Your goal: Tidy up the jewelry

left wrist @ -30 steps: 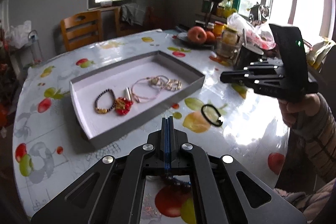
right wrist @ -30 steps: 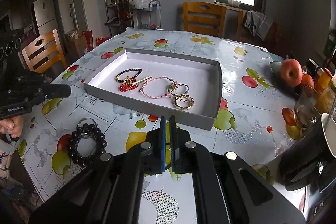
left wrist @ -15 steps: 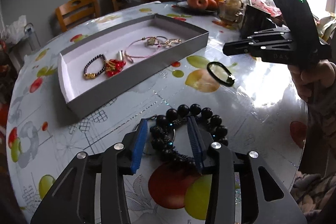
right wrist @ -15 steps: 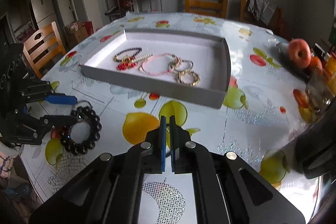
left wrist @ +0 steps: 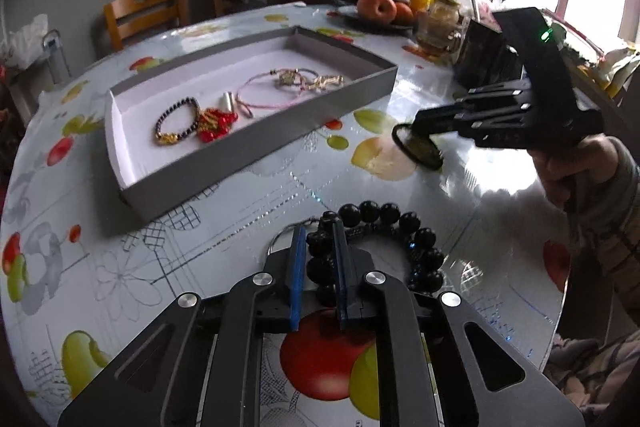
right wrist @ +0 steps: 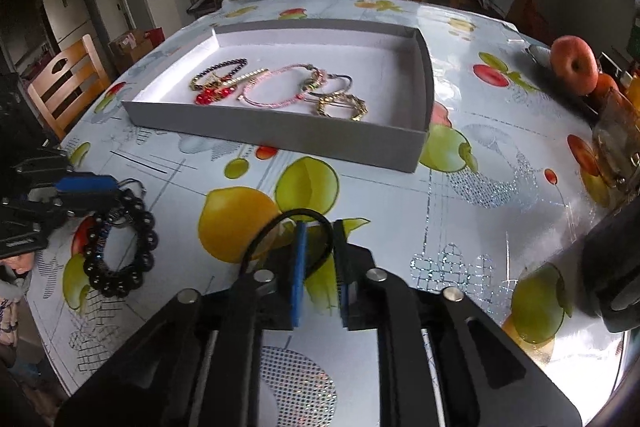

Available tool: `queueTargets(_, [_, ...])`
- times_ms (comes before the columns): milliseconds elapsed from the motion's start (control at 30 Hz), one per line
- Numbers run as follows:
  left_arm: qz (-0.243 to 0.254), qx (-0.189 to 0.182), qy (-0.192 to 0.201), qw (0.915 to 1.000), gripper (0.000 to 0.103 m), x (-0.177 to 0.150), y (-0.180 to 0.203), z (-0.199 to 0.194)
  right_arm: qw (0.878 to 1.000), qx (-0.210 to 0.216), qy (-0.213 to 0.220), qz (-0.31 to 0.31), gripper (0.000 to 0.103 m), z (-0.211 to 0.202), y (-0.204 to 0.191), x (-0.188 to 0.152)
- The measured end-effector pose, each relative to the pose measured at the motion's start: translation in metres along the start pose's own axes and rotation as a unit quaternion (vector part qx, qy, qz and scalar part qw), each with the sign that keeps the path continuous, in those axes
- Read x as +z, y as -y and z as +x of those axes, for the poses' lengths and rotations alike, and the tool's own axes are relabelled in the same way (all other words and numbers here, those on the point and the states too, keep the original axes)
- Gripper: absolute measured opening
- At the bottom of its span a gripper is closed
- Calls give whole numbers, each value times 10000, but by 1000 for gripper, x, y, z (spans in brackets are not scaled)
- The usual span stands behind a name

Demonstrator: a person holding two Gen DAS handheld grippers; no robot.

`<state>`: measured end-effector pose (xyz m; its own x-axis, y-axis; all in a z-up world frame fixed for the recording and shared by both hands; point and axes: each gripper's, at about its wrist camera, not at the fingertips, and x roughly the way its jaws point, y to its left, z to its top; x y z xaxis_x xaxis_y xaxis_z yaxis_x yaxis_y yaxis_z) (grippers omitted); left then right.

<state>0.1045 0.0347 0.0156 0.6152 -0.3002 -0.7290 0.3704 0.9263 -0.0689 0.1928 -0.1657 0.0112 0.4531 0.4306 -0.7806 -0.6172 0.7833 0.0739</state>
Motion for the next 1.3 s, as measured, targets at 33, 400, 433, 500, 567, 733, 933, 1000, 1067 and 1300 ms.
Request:
queueTargets(33, [8, 4, 32, 10000, 14, 1, 0, -2, 10000, -1, 3, -6, 18, 1, 0, 0])
queueTargets(400, [44, 4, 473, 9989, 14, 22, 6, -26, 9997, 23, 167, -158, 3, -5, -5, 1])
queueTargets(433, [60, 9, 505, 9987, 14, 24, 7, -28, 9996, 33, 220, -151, 3, -8, -5, 2])
queueTargets(500, [86, 35, 567, 9984, 14, 29, 8, -33, 9993, 52, 326, -147, 3, -16, -5, 5])
queueTargets(567, [108, 57, 627, 9980, 14, 33, 9, -37, 9990, 50, 414, -149, 3, -22, -6, 8])
queueTargets(733, [165, 132, 782, 9967, 14, 46, 9, -48, 9979, 56, 611, -193, 3, -38, -10, 17])
queueTargets(933, [236, 289, 956, 9947, 14, 63, 3, -59, 9964, -16, 790, -310, 3, -50, -17, 32])
queueTargets(1000, [245, 338, 998, 9941, 14, 71, -1, -60, 9958, -29, 854, -322, 3, -52, -18, 40])
queueTargets(1067, [255, 384, 1023, 9937, 14, 77, -4, -61, 9952, -38, 918, -324, 3, -54, -18, 48])
queueTargets(1300, [298, 602, 1119, 9914, 14, 104, -17, -53, 9937, -61, 1047, -389, 3, -51, -18, 81])
